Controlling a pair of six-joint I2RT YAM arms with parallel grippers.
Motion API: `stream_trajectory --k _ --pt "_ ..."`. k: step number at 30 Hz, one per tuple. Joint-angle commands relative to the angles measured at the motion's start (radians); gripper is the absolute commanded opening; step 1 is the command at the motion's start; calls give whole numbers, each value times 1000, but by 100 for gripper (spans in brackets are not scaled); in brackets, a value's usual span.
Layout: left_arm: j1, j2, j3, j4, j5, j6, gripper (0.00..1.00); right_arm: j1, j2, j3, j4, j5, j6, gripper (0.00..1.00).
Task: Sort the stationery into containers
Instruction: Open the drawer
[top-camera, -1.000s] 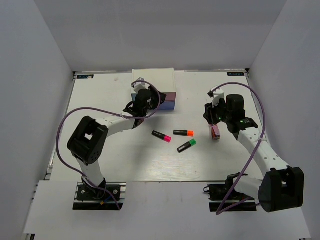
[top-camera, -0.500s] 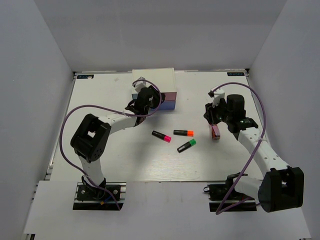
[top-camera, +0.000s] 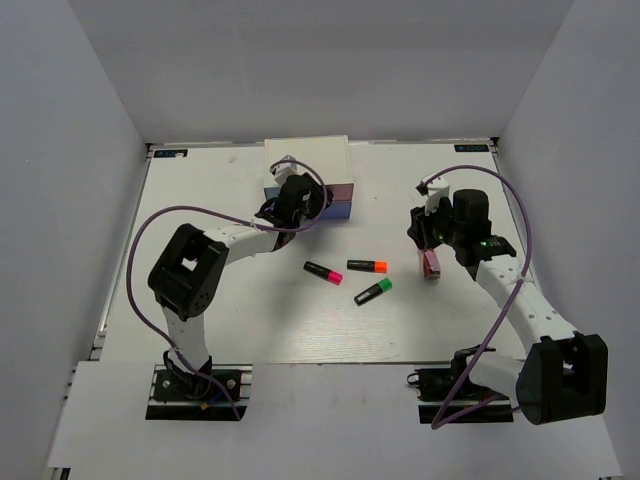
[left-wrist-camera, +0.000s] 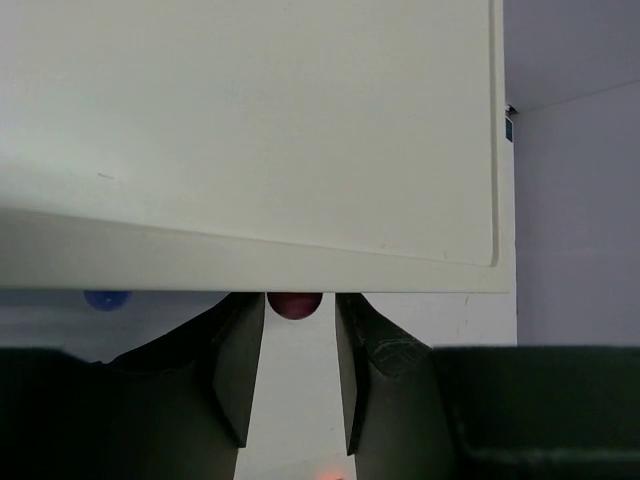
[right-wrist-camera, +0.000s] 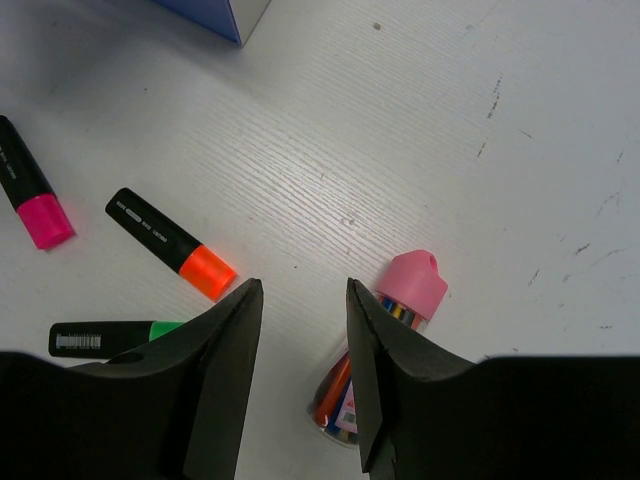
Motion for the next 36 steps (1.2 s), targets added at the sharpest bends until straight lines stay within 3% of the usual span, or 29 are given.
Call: stream_trajectory --k 1,10,17,23,36 --pt "2 -6 36 -12 -8 6 45 -8 -21 -7 14 -7 11 46" --pt "2 -6 26 -12 -8 6 26 -11 -24 -14 14 -7 11 46" --pt "2 -47 -46 7 10 6 22 -14 -28 -17 16 -5 9 47" --pt "-7 -112 -139 25 56 6 21 -11 -21 -9 13 -8 23 57" --pt "-49 -213 -316 27 113 -3 19 -11 3 12 0 -11 31 64"
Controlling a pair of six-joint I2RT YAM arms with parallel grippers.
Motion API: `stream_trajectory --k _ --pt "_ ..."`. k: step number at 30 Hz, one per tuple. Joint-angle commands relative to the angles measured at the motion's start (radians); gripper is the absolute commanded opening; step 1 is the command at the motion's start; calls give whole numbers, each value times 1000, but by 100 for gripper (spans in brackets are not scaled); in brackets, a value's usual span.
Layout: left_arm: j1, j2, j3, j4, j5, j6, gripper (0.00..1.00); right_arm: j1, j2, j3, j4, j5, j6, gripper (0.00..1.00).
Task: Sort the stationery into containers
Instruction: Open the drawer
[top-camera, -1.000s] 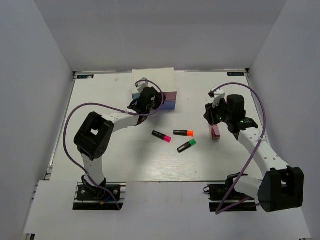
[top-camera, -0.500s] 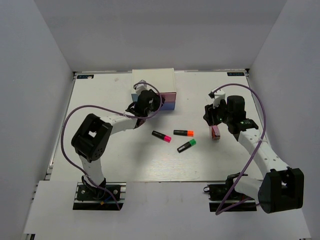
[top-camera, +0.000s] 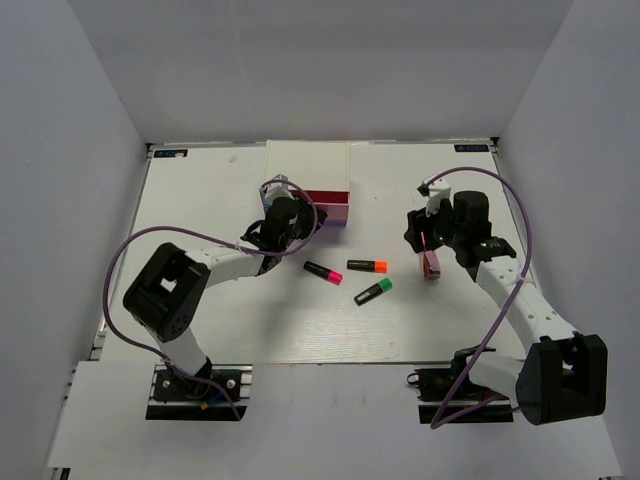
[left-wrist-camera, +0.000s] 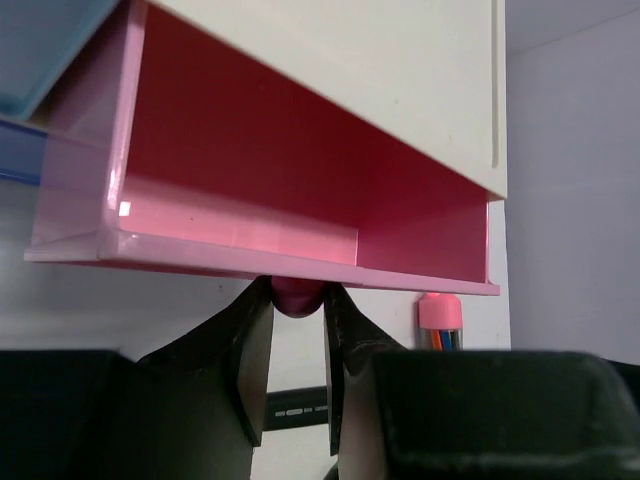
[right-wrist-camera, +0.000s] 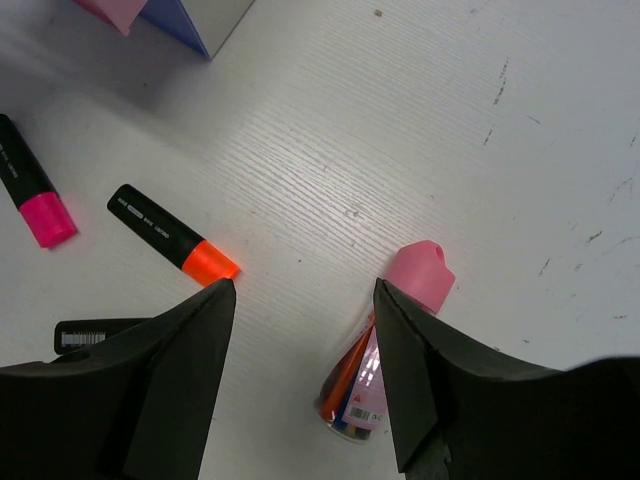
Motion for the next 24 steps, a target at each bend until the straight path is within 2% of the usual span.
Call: stream_trajectory --k 1,8,19,24 --pt "-33 -30 -45 -70 48 2 19 -6 9 27 2 -11 11 64" --pt "-51 -50 -55 -82 77 22 18 -6 17 35 -7 -8 17 64" --pt "-60 -157 -182 -102 96 22 18 -9 33 40 -17 23 44 64" --pt "-60 -157 -173 -102 107 22 18 -13 52 55 -32 15 41 64"
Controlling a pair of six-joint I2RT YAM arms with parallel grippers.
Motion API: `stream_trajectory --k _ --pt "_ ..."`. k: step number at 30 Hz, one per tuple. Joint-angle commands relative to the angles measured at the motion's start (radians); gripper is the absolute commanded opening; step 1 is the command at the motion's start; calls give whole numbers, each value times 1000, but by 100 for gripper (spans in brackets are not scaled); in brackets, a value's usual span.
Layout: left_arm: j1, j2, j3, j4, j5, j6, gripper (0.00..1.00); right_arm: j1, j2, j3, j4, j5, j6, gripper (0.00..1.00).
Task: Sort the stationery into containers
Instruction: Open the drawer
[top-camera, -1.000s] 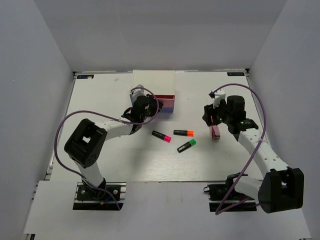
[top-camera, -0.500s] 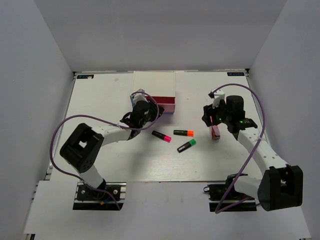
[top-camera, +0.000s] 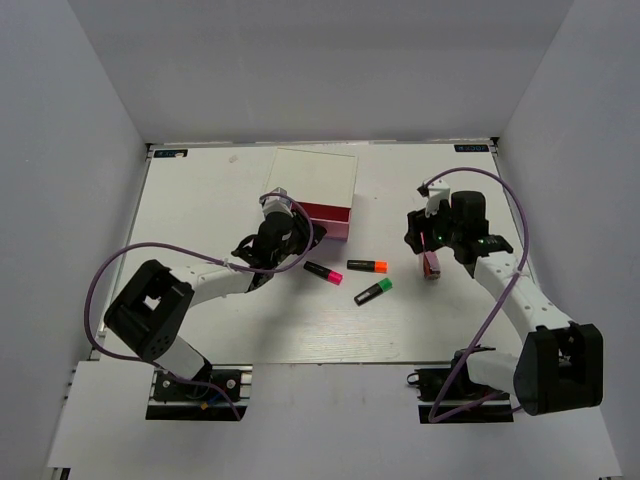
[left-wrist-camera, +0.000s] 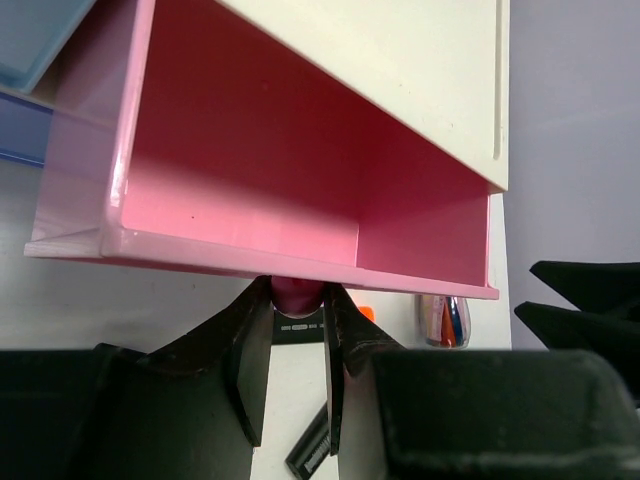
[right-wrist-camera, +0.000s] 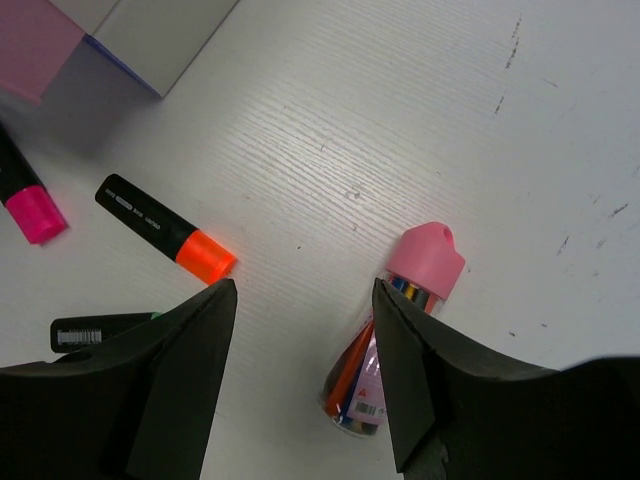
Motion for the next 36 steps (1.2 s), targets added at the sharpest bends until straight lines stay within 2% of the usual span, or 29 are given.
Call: stream_trajectory --k 1,3,7,8,9,10,12,13,14,18,24,28,36 --pt "-17 1 -11 -98 58 24 18 -7 7 55 -30 -14 14 63" --pt "-17 12 -1 -98 69 24 18 -3 6 72 -50 -46 7 57" --pt "-17 24 0 -98 79 34 18 0 -22 119 -23 -304 -64 27" --pt "-17 24 0 -98 79 34 18 4 -25 130 -11 -419 -104 20" --pt "-17 33 0 -87 79 34 18 4 -16 138 17 -459 -112 18" --pt "-17 33 0 -87 79 34 18 9 -5 179 43 -488 -116 18" --pt "-17 33 0 -87 79 34 18 30 53 219 60 -558 -150 25" --pt "-17 33 0 -87 79 34 18 35 76 283 59 -569 -165 29" --pt "-17 33 0 -87 79 34 18 53 129 306 54 -582 -171 37" --pt "-17 24 9 -87 70 43 18 105 225 434 45 -573 -240 47" --pt "-17 24 18 -78 70 43 18 185 361 567 14 -513 -317 47" --pt "-17 24 18 -68 70 43 18 227 397 583 -6 -494 -416 48" --pt "-17 15 9 -68 79 43 18 282 460 612 -32 -387 -494 52"
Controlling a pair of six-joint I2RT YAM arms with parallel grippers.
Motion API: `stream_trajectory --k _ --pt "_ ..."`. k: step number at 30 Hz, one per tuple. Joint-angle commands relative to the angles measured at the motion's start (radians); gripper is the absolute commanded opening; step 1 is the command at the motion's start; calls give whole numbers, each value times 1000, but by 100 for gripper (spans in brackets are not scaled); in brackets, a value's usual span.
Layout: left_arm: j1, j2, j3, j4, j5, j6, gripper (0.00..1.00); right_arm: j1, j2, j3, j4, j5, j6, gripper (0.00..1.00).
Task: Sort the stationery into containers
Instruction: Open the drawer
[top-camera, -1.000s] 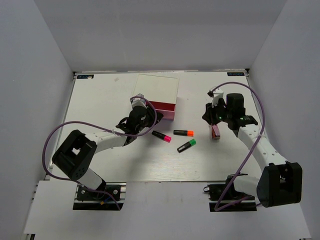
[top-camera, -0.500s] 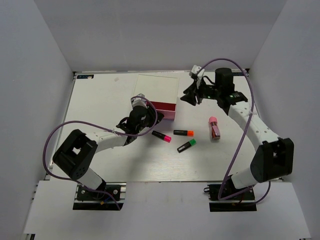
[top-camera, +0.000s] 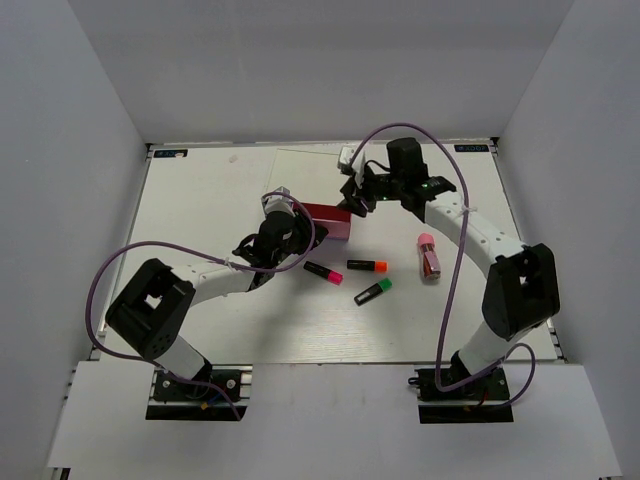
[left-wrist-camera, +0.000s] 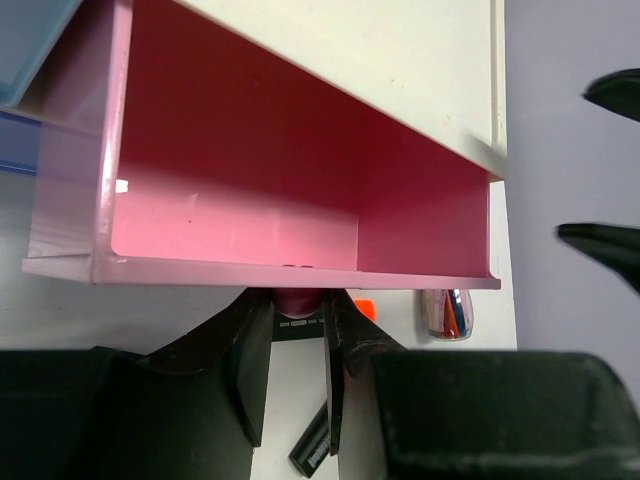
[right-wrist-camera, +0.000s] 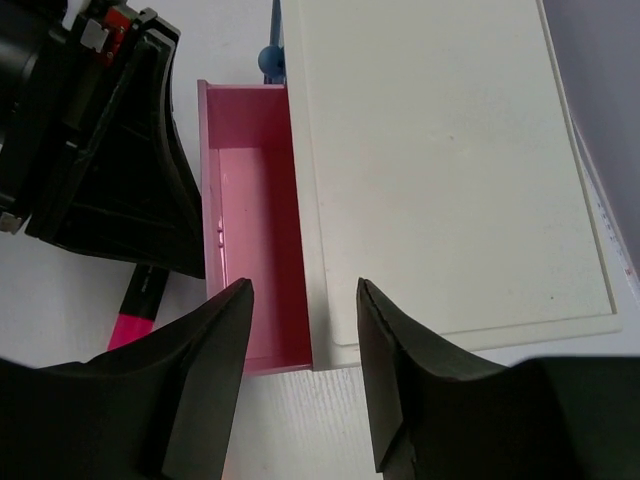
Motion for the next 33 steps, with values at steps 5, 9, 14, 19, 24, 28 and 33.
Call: stream_trajectory --k 5,9,14,19,24,28,33 --pt "-17 4 -1 -74 52 16 18 35 55 72 -14 108 -90 53" --pt "-17 4 -1 -74 52 16 18 46 80 83 -20 131 -118 53" --pt "-17 -5 -1 -74 52 16 18 56 97 89 -34 150 -152 53" --pt "-17 -14 -10 -74 52 16 18 65 126 99 -10 225 -138 50" --pt "-17 -32 -28 -74 52 16 18 76 155 137 23 321 -109 40" --pt "-17 -42 -38 -74 52 16 18 78 198 184 26 380 -89 35" --pt "-17 -51 -47 -74 52 16 18 81 222 214 23 404 -77 35"
